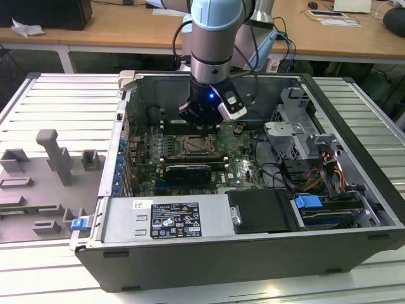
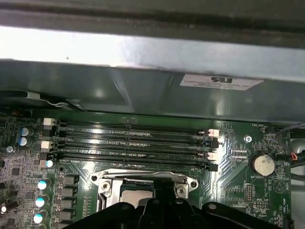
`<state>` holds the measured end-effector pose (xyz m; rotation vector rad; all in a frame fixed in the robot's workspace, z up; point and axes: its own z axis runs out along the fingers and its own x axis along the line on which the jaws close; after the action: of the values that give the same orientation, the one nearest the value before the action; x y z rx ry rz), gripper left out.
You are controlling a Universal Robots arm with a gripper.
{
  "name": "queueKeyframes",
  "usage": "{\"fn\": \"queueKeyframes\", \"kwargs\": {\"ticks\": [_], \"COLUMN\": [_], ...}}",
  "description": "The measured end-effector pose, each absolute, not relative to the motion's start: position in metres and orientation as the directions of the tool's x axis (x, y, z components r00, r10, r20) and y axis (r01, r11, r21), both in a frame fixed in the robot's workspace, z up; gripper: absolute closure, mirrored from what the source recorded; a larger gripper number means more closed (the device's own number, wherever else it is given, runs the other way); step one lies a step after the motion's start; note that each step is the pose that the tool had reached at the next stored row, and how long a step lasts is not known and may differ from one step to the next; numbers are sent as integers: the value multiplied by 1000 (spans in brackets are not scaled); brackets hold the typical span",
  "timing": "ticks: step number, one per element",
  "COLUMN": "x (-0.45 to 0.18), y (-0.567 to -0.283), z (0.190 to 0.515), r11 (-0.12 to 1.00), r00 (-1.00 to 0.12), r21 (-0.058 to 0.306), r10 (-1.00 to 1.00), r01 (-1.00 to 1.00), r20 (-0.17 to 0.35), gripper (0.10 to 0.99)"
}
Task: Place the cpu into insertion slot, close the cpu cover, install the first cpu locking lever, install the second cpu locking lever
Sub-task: 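Install the second cpu locking lever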
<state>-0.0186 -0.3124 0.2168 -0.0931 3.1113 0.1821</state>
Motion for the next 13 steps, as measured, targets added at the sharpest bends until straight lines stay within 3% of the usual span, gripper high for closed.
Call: {"fn": "queueKeyframes", "kwargs": {"ticks": [7, 13], "x": [-19, -19], "y": [-312, -319], "z": [245, 246], "r11": [991, 991], "r00": [-998, -998], "r21": [116, 116], "r10": [-58, -58], "r01": [-61, -61], "r20": [-27, -27], "gripper": [980, 980]}}
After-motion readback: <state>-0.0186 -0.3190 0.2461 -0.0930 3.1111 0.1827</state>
